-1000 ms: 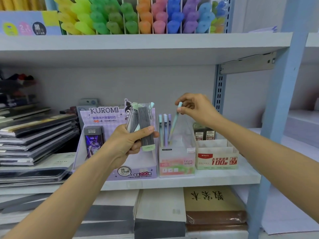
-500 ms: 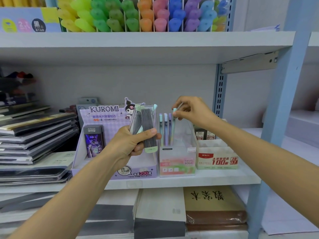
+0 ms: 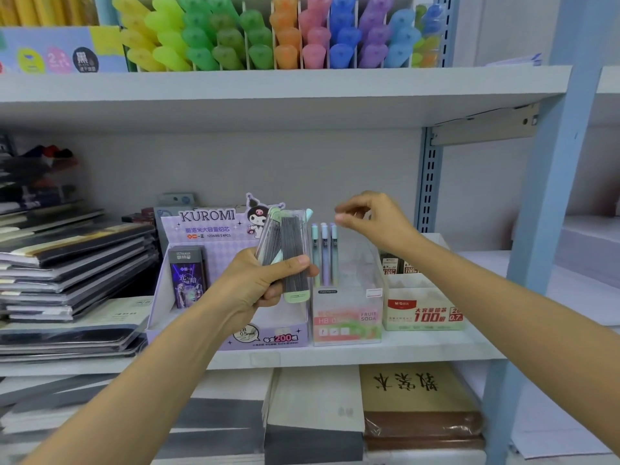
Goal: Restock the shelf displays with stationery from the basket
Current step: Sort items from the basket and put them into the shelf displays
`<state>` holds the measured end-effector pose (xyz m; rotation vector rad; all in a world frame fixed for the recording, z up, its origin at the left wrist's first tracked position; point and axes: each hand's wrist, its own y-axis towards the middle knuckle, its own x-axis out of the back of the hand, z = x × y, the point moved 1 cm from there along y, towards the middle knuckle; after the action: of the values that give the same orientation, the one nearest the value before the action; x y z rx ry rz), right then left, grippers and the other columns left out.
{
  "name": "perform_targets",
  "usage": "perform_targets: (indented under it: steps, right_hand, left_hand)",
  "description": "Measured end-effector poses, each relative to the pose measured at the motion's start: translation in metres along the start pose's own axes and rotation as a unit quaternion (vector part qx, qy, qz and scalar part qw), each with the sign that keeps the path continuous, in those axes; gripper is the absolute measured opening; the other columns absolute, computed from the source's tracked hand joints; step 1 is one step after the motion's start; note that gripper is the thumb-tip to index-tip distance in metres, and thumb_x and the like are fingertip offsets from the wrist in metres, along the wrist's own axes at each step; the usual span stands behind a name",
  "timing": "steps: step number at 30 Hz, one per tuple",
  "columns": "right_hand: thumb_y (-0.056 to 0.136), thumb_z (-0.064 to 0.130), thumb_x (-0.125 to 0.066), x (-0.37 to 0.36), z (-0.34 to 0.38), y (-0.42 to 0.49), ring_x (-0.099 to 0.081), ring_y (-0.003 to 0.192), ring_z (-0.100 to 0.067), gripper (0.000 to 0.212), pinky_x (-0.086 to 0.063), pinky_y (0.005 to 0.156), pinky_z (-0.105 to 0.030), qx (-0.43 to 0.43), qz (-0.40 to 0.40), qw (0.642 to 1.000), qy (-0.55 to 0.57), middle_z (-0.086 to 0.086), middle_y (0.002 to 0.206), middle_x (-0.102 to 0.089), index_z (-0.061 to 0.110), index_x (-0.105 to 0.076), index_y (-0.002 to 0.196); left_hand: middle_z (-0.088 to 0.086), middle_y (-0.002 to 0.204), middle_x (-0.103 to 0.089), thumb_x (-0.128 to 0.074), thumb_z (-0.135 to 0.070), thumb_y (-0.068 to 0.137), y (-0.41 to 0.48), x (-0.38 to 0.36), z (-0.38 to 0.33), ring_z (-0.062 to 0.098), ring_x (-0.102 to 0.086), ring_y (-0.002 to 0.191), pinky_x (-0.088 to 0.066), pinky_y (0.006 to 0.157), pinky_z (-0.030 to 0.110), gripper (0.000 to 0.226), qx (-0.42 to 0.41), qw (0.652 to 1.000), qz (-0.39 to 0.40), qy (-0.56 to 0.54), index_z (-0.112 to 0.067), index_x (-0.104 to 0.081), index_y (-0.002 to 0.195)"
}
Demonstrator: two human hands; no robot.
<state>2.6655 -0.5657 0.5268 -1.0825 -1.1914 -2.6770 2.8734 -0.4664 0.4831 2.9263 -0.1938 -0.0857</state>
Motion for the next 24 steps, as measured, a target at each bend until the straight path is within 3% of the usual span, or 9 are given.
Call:
perform_targets:
  steps: [2,5,8,12,14,16,18,22,24]
  right_hand:
    - [0.089,0.032,-0.067,0.007,0.012,-0.006,-0.059,0.076,-0.001,0.023,-0.044,0.067,-0.012,-0.006,-0.02,0.995,0.099,0.003,0.091,-0.068,0.015,-0.069,0.104]
    - [0.085,0.037,-0.069,0.009,0.035,-0.02,-0.058,0.059,-0.007,0.027,-0.043,0.051,-0.021,-0.035,0.027,0.964,0.261,0.001,0.077,-0.068,0.013,-0.061,0.096]
    - [0.08,0.028,-0.075,0.005,0.049,-0.03,-0.058,0.057,-0.01,0.029,-0.042,0.048,-0.022,-0.026,0.075,0.961,0.263,0.001,0.077,-0.062,0.015,-0.056,0.097]
    - [0.088,0.013,-0.069,0.015,0.048,-0.037,-0.06,0.062,-0.009,0.021,-0.047,0.054,-0.022,-0.02,0.069,0.948,0.309,-0.006,0.08,-0.064,0.007,-0.058,0.105]
    - [0.089,0.009,-0.066,0.021,0.043,-0.041,-0.061,0.065,-0.009,0.017,-0.05,0.058,-0.022,-0.025,0.054,0.941,0.334,-0.009,0.086,-0.065,0.005,-0.059,0.104]
    - [0.089,0.006,-0.065,0.025,0.039,-0.045,-0.063,0.068,-0.008,0.017,-0.051,0.061,-0.022,-0.032,0.033,0.94,0.339,-0.01,0.096,-0.065,0.006,-0.06,0.106]
    - [0.089,0.005,-0.065,0.027,0.035,-0.05,-0.064,0.074,-0.01,0.026,-0.051,0.063,-0.021,-0.031,0.023,0.945,0.324,-0.008,0.109,-0.063,0.006,-0.059,0.114]
    - [0.091,0.005,-0.063,0.036,0.028,-0.059,-0.066,0.082,-0.008,0.022,-0.053,0.07,-0.019,-0.011,0.032,0.956,0.291,-0.005,0.117,-0.066,0.006,-0.068,0.113]
    - [0.088,0.008,-0.066,0.043,0.022,-0.061,-0.066,0.098,-0.007,0.025,-0.054,0.081,-0.02,0.009,0.078,0.958,0.275,0.0,0.124,-0.063,0.01,-0.07,0.113]
  left_hand:
    - [0.022,0.096,-0.073,-0.075,-0.021,0.071,0.0,-0.002,-0.001,0.006,-0.025,0.034,-0.021,0.036,0.015,0.026,-0.003,1.0,0.004,0.007,-0.007,-0.065,0.09]
    - [0.021,0.093,-0.074,-0.076,-0.023,0.069,0.0,-0.013,-0.002,0.006,-0.026,0.034,-0.021,0.037,0.014,0.026,-0.013,1.0,0.014,0.018,-0.007,-0.068,0.088]
    - [0.022,0.09,-0.074,-0.079,-0.026,0.065,0.0,-0.027,-0.002,0.006,-0.025,0.033,-0.022,0.036,0.013,0.029,-0.025,0.999,0.022,0.023,-0.009,-0.069,0.086]
    - [0.019,0.09,-0.074,-0.079,-0.032,0.063,-0.003,-0.034,-0.004,0.005,-0.023,0.034,-0.023,0.034,0.014,0.039,-0.034,0.999,0.027,-0.001,-0.006,-0.067,0.089]
    - [0.013,0.081,-0.073,-0.077,-0.031,0.066,-0.005,-0.035,-0.004,0.005,-0.022,0.034,-0.022,0.033,0.014,0.037,-0.032,0.999,0.039,-0.02,-0.005,-0.064,0.088]
    - [0.001,0.06,-0.057,-0.074,-0.026,0.07,-0.006,-0.038,-0.002,0.004,-0.023,0.034,-0.022,0.032,0.014,0.03,-0.025,0.999,0.024,-0.03,-0.005,-0.057,0.082]
    - [0.0,0.053,-0.04,-0.071,-0.018,0.079,-0.004,-0.041,-0.001,0.004,-0.025,0.033,-0.022,0.031,0.015,0.02,-0.024,0.999,-0.008,-0.037,-0.005,-0.057,0.08]
    - [-0.002,0.047,-0.036,-0.068,-0.011,0.087,0.0,-0.048,-0.001,0.006,-0.023,0.032,-0.022,0.032,0.015,0.013,-0.042,0.996,-0.059,-0.047,-0.007,-0.063,0.075]
    - [-0.002,0.045,-0.038,-0.07,-0.011,0.086,0.002,-0.052,-0.002,0.006,-0.024,0.031,-0.022,0.032,0.015,0.012,-0.043,0.995,-0.074,-0.045,-0.007,-0.064,0.076]
